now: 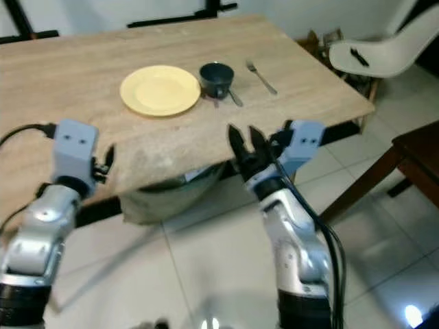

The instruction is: Setting the table

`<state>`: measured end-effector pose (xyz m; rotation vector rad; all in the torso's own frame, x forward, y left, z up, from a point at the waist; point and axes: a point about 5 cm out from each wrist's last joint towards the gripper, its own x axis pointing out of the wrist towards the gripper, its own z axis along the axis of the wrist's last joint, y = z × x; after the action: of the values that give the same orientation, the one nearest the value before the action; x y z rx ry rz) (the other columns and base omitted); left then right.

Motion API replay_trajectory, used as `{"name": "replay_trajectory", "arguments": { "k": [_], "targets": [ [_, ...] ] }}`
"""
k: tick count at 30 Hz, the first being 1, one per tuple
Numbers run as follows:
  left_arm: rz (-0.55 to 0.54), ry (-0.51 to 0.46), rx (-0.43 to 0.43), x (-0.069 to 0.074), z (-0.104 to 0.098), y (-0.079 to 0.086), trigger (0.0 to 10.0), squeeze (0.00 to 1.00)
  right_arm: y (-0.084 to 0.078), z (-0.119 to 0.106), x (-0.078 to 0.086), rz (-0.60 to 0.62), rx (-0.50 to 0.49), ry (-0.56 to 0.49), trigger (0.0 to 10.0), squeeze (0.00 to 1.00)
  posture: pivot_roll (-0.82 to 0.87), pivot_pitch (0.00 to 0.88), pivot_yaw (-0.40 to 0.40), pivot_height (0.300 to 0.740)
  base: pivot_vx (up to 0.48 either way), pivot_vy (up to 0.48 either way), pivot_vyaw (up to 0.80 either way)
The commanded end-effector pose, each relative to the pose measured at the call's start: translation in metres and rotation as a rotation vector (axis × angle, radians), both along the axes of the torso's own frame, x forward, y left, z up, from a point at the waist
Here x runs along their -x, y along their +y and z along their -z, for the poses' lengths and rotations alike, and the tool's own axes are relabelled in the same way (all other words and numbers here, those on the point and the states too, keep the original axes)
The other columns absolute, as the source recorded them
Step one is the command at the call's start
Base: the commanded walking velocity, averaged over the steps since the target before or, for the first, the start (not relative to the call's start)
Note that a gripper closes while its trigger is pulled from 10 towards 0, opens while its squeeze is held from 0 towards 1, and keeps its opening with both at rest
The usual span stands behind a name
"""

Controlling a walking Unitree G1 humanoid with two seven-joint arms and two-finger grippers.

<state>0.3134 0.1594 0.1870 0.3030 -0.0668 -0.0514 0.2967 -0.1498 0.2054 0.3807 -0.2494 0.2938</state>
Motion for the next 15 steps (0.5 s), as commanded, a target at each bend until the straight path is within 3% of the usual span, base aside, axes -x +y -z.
{"name": "replay_trajectory", "arguments": {
  "k": [1,15],
  "targets": [
    [-0.031,0.013,-0.015,0.001,0.0043,0.0086,10.0,0.0,0.0079,0.0012,-0.0002,-0.03,-0.007,0.006,10.0,0.0,-0.09,0.047,0.029,0.74,0.48,0.0,0.0],
    [0.018,0.003,-0.009,0.0027,0.003,0.0029,10.0,0.0,0.0074,0.0016,0.0008,-0.032,-0.01,0.008,10.0,0.0,-0.09,0.051,0.031,0.74,0.455,0.0,0.0]
  ]
}}
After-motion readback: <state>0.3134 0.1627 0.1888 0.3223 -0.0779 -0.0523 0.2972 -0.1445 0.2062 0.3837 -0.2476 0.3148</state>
